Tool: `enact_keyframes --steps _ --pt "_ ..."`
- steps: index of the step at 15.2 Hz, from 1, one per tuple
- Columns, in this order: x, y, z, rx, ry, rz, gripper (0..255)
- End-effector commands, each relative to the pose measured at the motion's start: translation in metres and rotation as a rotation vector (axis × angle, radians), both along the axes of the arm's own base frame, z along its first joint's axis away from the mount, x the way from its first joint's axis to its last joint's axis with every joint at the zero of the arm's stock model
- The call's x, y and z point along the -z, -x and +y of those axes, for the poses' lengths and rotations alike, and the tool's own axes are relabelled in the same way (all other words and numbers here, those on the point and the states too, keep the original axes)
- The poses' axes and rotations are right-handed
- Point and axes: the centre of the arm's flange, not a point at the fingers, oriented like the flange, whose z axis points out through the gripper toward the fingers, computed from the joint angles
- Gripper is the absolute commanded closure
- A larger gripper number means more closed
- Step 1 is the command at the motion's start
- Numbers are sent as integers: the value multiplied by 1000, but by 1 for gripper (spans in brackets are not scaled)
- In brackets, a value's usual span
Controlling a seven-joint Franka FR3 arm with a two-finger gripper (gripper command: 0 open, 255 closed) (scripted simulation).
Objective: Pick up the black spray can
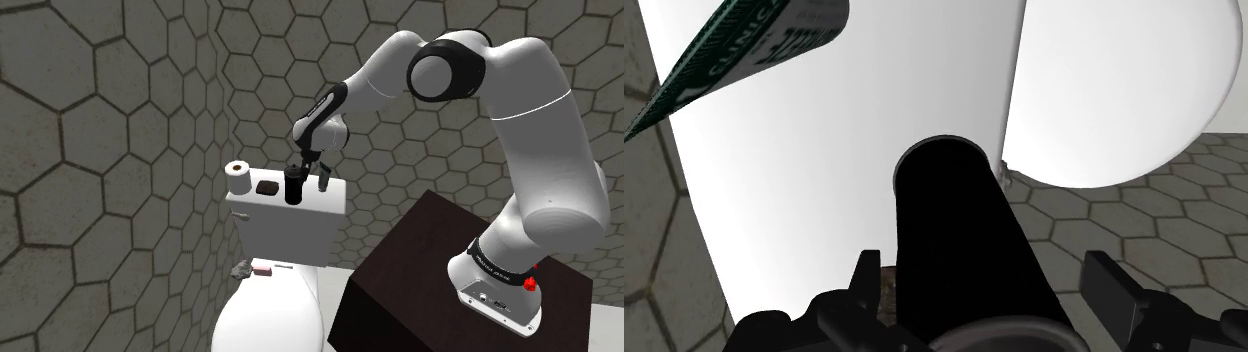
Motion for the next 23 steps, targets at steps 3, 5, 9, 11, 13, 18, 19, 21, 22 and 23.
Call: enact_keyframes --steps 3,5,9,11,13,18,19,21,22,23 --pt "3 -1 1 0 0 -1 255" --pt "3 -1 1 0 0 -1 255" --pt "4 -2 1 0 0 -1 255" --pt "3 -1 1 0 0 -1 255" --pt "-7 -1 1 0 0 -1 255" --pt "-34 -1 1 0 0 -1 255" --pt "-39 -1 1 0 0 -1 255" --pt "-50 -1 1 0 0 -1 255" --pt "-55 -1 1 0 0 -1 255" --pt "-60 -1 1 0 0 -1 255"
